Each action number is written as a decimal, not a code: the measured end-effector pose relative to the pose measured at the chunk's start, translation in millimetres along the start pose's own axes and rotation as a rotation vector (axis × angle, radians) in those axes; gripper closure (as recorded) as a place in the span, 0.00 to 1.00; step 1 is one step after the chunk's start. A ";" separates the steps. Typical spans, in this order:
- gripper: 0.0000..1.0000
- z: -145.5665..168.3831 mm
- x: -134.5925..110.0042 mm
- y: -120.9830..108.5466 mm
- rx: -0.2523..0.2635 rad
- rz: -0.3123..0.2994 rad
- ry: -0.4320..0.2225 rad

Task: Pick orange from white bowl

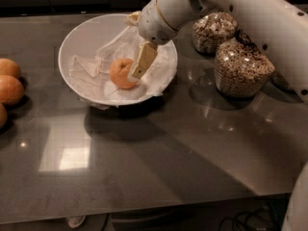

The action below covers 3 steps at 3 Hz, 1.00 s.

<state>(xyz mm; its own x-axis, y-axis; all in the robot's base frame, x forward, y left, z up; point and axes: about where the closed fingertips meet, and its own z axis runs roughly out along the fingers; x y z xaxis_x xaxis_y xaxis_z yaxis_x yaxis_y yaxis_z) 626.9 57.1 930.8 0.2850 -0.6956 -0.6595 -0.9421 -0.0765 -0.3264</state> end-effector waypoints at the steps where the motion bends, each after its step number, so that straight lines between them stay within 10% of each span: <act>1: 0.09 12.9 7.5 2.0 -0.025 0.020 0.001; 3: 0.19 31.7 18.4 12.3 -0.057 0.047 -0.004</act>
Offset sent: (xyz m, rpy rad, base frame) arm 0.0021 0.0057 -0.0383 -0.0083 0.0753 0.0035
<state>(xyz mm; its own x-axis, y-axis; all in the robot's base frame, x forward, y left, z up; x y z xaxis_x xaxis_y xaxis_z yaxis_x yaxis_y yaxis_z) 626.2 66.0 893.2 0.2406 -0.6966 -0.6759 -0.9630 -0.0842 -0.2560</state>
